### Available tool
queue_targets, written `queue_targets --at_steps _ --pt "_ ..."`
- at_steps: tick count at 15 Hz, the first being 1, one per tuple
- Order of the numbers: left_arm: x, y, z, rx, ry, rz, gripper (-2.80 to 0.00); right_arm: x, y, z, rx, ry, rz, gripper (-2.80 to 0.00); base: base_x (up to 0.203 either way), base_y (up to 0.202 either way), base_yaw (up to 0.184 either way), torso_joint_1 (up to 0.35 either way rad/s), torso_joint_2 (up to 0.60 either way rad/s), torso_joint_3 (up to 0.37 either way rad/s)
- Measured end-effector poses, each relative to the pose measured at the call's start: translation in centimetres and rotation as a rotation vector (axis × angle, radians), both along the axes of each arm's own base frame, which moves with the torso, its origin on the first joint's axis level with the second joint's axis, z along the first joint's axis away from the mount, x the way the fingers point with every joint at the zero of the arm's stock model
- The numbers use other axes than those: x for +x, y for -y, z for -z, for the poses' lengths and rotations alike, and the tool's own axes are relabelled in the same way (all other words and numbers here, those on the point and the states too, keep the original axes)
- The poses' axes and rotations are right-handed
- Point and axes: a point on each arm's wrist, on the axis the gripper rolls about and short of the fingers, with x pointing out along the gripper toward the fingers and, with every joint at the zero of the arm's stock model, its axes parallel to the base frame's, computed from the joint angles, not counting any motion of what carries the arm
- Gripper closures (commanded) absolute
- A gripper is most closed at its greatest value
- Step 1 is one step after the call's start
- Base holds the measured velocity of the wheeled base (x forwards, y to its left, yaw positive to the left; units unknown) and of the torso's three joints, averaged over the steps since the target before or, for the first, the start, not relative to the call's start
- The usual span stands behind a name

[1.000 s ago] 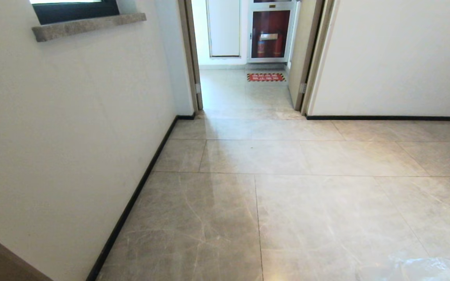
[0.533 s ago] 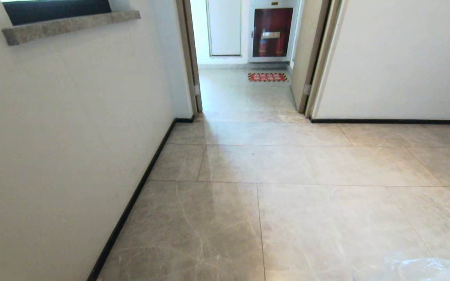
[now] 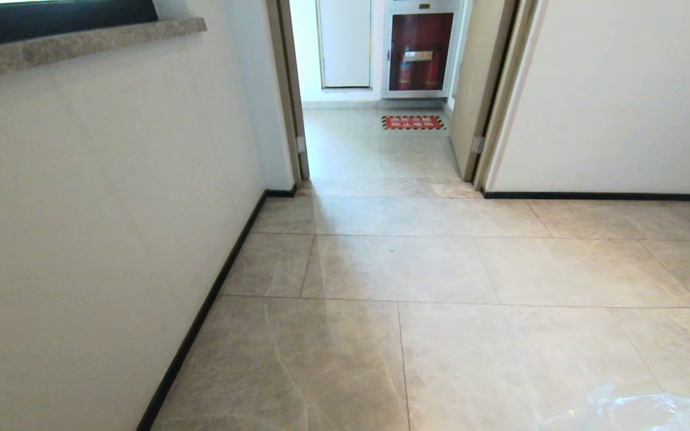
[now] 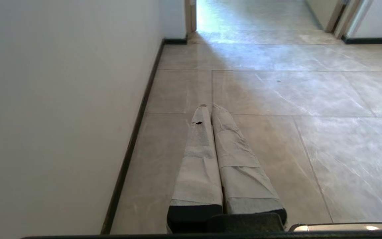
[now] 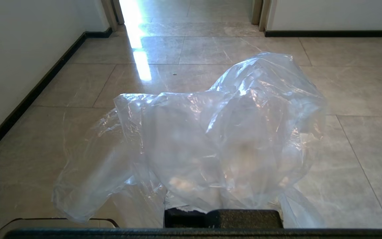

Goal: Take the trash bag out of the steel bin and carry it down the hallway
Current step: Put the trash bag at the door

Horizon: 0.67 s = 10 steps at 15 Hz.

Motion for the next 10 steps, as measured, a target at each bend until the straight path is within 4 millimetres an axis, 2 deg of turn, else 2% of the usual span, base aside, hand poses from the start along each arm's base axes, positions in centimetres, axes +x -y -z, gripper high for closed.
queue_targets --at_steps 10 --pt "0.00 0.00 0.00 0.000 0.000 0.000 0.00 0.00 0.00 0.00 0.000 0.000 0.000 0.00 0.189 0.000 0.001 0.002 0.00 0.001"
